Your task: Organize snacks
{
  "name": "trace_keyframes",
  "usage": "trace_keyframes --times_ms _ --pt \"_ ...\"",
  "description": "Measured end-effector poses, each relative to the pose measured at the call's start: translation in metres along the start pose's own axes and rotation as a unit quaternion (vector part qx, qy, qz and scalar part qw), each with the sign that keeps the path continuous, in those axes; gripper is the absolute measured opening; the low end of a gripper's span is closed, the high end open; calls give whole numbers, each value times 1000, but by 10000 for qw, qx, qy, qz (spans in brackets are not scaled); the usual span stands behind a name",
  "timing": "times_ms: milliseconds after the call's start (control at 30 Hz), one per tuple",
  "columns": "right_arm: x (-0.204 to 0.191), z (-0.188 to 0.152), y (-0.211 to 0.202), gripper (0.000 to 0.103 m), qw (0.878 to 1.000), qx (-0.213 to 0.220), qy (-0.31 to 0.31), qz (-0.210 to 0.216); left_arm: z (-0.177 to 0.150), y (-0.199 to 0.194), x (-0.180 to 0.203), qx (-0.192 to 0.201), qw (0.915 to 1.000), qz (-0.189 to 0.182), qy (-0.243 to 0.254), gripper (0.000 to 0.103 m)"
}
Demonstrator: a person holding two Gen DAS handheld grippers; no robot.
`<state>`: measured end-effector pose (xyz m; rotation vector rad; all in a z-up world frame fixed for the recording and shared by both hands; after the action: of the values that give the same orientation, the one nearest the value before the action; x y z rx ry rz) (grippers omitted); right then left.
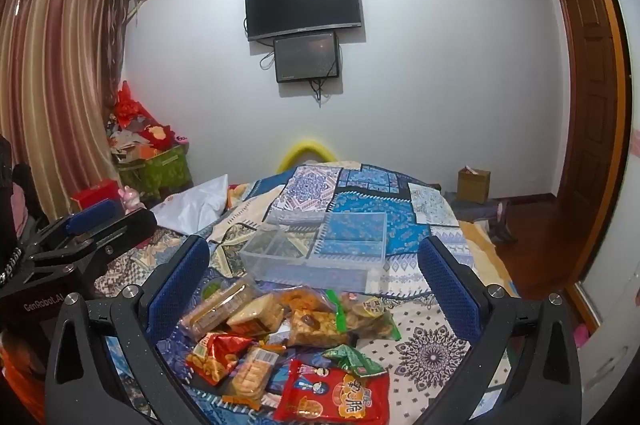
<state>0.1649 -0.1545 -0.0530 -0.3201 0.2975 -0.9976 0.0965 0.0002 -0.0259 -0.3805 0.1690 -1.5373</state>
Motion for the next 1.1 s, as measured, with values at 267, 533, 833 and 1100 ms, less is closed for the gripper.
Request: trace_keyframes --times_ms 267,533,833,1100 --pt "-2 2 -2 103 10000 19 5 -4 0 0 0 -4 10000 9 -18 99" --pt "-1 3 -2 103 10000 26 21 -2 3 -3 -1 27 10000 11 -12 99" --pt "0 4 -2 103 10000 25 33 7 7 -3 -3 76 10000 23 -52 99" --pt "0 4 -1 103 10000 25 34 6 7 -3 -3 62 10000 34 -6 99"
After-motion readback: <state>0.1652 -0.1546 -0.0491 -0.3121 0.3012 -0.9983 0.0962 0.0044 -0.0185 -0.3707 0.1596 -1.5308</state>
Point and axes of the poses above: each gripper's, at about its wrist camera, not at the fingertips, and y roughly the way its jaws point, x to its right, z to its top, the point moved 10 cm from there along y, roughly the way its jaws point, and after that the axes turned 5 degrees about -x, right-handed, at the moved point
